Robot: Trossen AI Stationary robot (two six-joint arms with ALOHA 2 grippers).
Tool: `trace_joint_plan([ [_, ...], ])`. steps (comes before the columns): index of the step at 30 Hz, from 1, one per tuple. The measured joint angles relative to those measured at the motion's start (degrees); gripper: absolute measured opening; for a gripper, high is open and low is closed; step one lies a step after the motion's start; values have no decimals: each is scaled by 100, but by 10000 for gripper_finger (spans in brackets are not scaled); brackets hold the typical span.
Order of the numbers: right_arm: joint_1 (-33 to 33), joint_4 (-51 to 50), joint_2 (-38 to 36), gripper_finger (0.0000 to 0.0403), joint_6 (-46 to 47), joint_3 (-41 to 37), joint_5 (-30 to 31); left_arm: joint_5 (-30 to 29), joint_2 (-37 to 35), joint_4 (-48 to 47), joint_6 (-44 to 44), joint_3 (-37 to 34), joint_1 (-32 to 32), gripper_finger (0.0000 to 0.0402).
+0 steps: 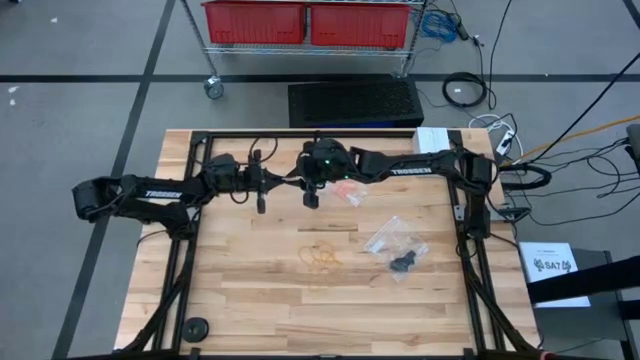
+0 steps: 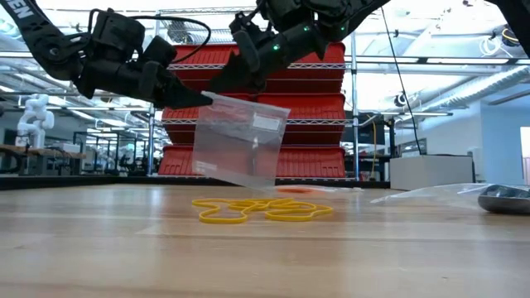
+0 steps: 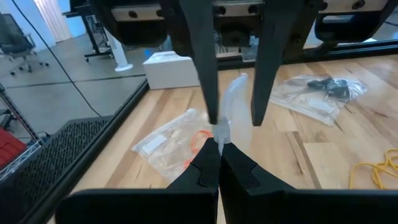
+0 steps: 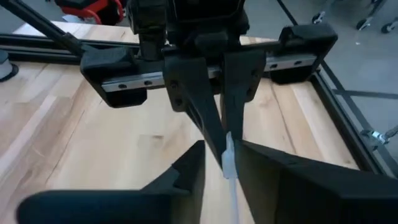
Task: Sort rubber bands
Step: Open the top left transparent zip bag
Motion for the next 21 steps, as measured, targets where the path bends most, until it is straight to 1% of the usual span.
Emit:
trace_joint_plan([
  [3, -6, -4, 21, 60, 108, 0, 65, -2, 0, 2, 0, 0, 0, 2],
  [6, -42, -19, 62, 58, 155, 0, 175, -12, 6, -14, -2, 0, 0, 2],
  [13, -109, -86, 114, 97, 242, 0, 149, -37, 2, 7, -5, 0, 0, 2],
  [16, -109, -85, 114, 106, 229, 0, 105, -35, 2, 8, -7, 0, 0, 2],
  [18, -114, -85, 116, 102, 234, 0, 21, -33, 2, 8, -7, 0, 0, 1],
  [21, -117, -76, 116, 72, 232, 0, 22, -33, 2, 8, -7, 0, 0, 2],
])
